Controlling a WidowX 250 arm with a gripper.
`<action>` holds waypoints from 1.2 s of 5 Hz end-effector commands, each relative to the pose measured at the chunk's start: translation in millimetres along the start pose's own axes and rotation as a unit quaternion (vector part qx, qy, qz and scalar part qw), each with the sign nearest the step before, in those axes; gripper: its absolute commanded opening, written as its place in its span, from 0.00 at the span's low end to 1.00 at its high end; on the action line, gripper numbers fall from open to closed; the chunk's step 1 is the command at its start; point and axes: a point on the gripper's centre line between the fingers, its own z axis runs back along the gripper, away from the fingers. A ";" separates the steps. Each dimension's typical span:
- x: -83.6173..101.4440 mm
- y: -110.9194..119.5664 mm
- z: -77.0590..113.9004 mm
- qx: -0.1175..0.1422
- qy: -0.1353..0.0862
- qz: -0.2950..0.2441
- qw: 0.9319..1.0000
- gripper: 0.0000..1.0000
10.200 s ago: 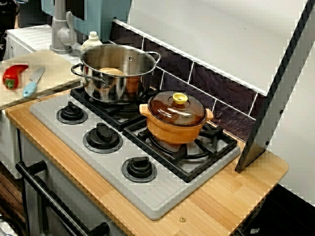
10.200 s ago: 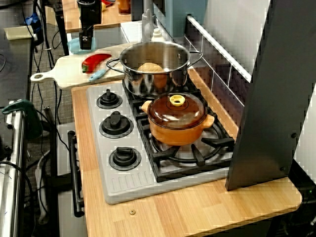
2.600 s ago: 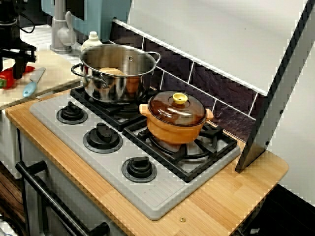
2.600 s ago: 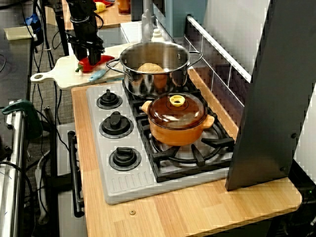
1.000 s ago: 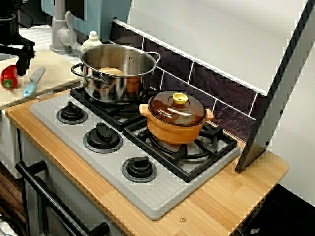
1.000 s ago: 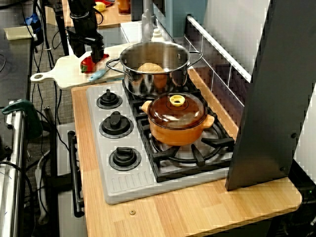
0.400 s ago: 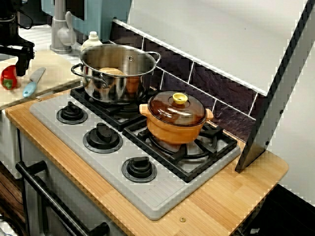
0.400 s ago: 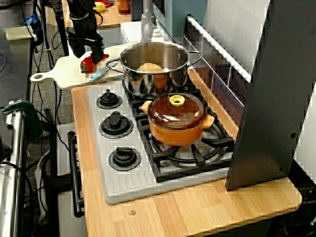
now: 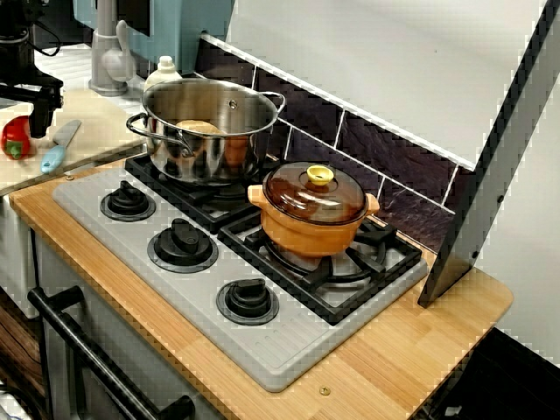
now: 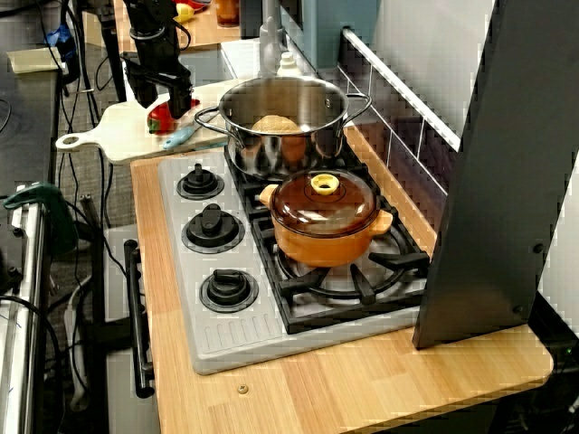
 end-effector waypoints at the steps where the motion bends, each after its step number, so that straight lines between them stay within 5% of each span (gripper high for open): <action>1: 6.3 5.6 6.3 0.002 -0.014 0.000 1.000 1.00; 3: 6.8 6.5 1.8 0.008 -0.013 0.000 1.000 1.00; 4: 6.6 6.8 3.7 0.002 -0.011 -0.001 1.000 0.44; 5: 6.7 7.2 4.5 0.001 -0.013 -0.001 1.000 0.00; 6: 7.1 8.6 5.3 -0.001 -0.013 -0.001 1.000 0.00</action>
